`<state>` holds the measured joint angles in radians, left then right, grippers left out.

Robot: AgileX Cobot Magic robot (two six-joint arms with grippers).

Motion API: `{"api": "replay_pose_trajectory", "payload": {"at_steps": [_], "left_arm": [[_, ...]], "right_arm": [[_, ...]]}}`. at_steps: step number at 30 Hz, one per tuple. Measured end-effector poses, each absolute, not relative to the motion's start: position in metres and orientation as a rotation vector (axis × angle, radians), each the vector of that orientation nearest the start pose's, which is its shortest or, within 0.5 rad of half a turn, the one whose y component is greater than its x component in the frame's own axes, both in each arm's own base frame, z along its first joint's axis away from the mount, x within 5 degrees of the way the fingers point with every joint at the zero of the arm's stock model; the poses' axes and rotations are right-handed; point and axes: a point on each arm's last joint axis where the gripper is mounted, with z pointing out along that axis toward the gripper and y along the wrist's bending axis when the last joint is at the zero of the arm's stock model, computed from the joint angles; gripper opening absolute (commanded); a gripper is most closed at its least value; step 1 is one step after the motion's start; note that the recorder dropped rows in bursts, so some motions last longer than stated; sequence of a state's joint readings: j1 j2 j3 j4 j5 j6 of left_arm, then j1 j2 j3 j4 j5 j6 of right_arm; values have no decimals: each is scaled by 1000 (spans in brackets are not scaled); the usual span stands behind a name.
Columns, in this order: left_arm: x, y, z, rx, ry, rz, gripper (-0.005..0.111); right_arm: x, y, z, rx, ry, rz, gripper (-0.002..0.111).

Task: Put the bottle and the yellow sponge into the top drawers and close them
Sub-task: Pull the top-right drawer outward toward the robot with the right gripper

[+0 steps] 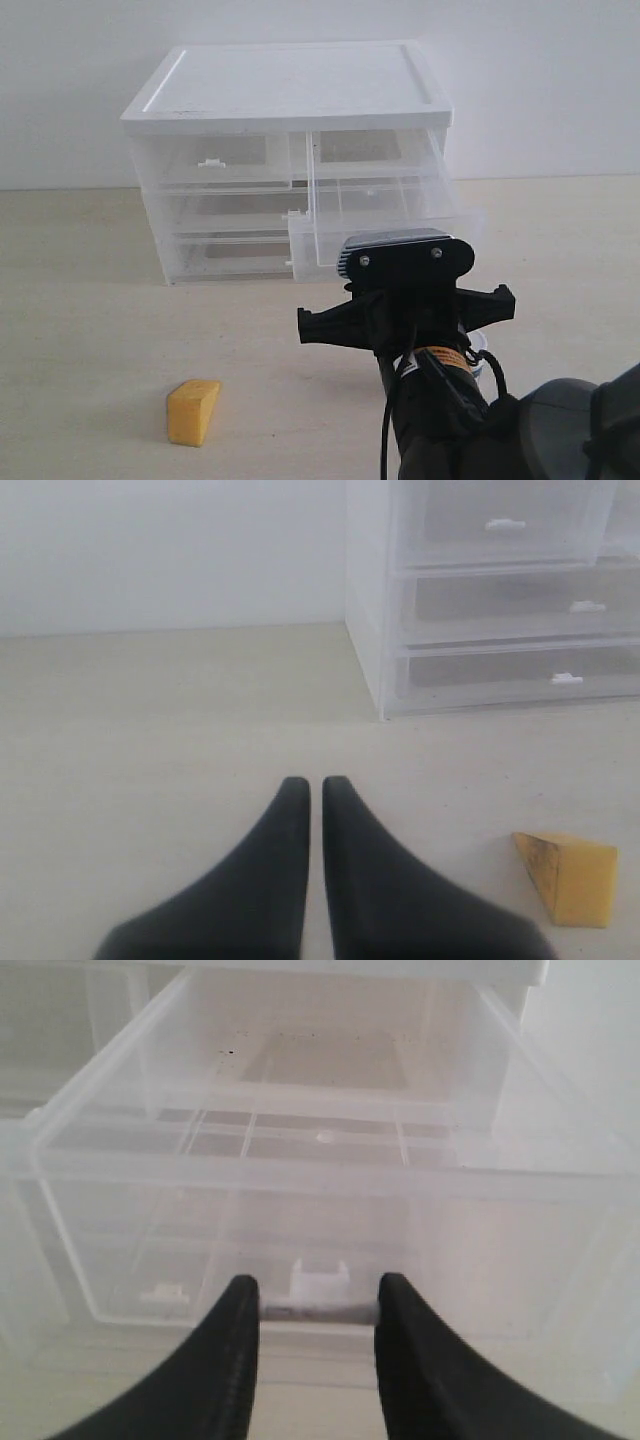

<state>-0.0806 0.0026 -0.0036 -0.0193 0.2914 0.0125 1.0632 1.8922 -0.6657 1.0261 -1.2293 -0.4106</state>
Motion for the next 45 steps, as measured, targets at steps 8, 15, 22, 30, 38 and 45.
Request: {"api": "replay_pose_trajectory", "payload": {"at_steps": [8,15,22,30,38,45], "left_arm": [[54,-5,188,70,1773,-68,4],[54,-5,188,70,1773,-68,4],[54,-5,188,70,1773,-68,4],[54,-5,188,70,1773,-68,4],[54,-5,188,70,1773,-68,4],[54,-5,188,70,1773,-68,4]], "right_arm": [[211,230,150,-146,1675,45,79],[210,229,145,-187,1742,1,79],[205,227,157,-209,1854,33,79],[192,225,170,-367,2044,66,79],[174,211,191,-716,2134,-43,57],[159,202,229,-808,2026,112,0]]}}
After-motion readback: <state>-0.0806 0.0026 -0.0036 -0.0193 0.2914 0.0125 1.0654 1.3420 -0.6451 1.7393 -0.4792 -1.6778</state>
